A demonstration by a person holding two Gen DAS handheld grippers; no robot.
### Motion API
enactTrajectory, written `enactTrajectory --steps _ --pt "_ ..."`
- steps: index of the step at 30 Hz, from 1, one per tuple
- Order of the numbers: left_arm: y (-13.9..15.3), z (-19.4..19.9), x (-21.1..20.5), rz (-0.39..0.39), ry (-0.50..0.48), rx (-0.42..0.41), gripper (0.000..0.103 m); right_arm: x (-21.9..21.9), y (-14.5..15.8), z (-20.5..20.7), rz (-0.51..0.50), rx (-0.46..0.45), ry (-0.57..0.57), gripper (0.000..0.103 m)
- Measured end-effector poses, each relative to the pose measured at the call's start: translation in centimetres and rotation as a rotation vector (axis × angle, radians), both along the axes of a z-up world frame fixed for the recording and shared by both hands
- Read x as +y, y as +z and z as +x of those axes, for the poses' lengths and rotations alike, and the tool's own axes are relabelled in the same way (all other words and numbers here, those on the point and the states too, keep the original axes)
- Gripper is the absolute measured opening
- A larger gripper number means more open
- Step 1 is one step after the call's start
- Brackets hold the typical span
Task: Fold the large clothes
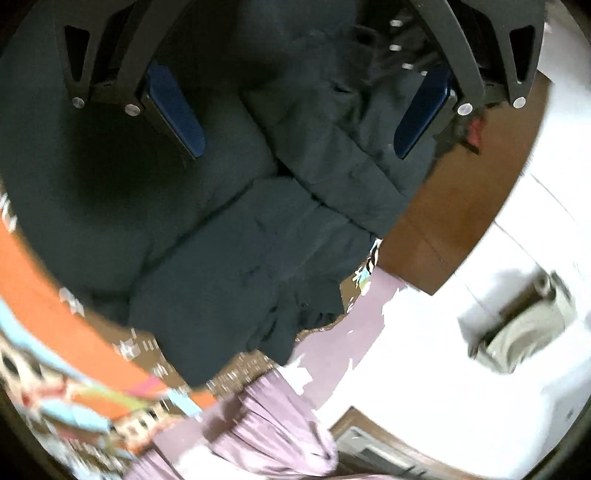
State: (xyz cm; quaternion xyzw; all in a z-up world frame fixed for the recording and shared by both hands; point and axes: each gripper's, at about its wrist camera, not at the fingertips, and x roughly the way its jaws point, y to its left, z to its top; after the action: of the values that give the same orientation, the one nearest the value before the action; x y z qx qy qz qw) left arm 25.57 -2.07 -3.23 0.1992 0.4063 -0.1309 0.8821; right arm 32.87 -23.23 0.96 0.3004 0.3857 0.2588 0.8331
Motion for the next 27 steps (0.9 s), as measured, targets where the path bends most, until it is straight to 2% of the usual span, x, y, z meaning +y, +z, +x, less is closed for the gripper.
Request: enactTrajectory --steps 3,6,8,9,10,11,12,14,15,18,20,22,23,24,27 --pt "-0.8 0.9 1.6 -0.024 -0.002 0.012 0.001 -0.2 -0.9 0.3 0.038 0.047 0.011 0.098" --pt "-1.7 -0.4 1.7 -0.065 0.009 0.030 0.001 0.7 -1.1 0.3 -0.066 0.080 0.021 0.085" --pt "-1.8 -0.5 1.8 -0.087 0.016 0.037 0.001 1.6 -1.0 0.3 -0.157 0.094 0.037 0.069" --pt "-1.8 -0.3 1.9 -0.095 0.018 0.040 0.001 2.1 -1.0 0.2 -0.197 0.097 0.049 0.066" --pt "-1.7 -0.3 2.0 -0.104 0.020 0.043 0.001 2.6 -0.8 0.0 -0.239 0.095 0.067 0.056" --pt "-1.7 -0.3 2.0 -0.109 0.020 0.048 0.001 2.9 -0.8 -0.2 -0.260 0.094 0.079 0.043" --pt "-1.6 -0.7 1.8 -0.110 0.019 0.048 0.002 3.2 -0.9 -0.4 -0.274 0.096 0.096 0.037" --pt "-1.4 -0.9 1.7 -0.104 0.007 0.037 0.002 3.6 -0.9 -0.7 -0.290 0.100 0.126 0.017" --pt "-1.4 -1.1 1.6 -0.100 0.004 0.034 0.002 3.7 -0.8 -0.9 -0.300 0.094 0.137 0.013" --pt "-1.1 -1.4 1.7 -0.118 -0.023 0.025 0.006 4.2 -0.1 -0.9 -0.346 0.050 0.148 0.007" --pt "-0.2 -1.9 2.1 -0.188 -0.066 0.002 0.011 3.9 0.9 -1.2 -0.376 -0.001 0.131 0.007" --pt "0.8 -2.3 2.5 -0.266 -0.107 -0.015 0.024 3.8 2.5 -0.8 -0.410 -0.062 0.093 0.007" --pt "1.2 -2.4 2.7 -0.294 -0.115 -0.022 0.038 3.7 3.6 -0.6 -0.442 -0.104 0.067 0.007" --pt "1.7 -2.4 3.0 -0.314 -0.105 -0.043 0.048 3.4 4.6 -0.3 -0.476 -0.144 0.037 0.007" --pt "2.7 -1.6 3.8 -0.357 -0.058 -0.067 0.048 2.6 6.6 1.0 -0.538 -0.215 -0.041 0.007"
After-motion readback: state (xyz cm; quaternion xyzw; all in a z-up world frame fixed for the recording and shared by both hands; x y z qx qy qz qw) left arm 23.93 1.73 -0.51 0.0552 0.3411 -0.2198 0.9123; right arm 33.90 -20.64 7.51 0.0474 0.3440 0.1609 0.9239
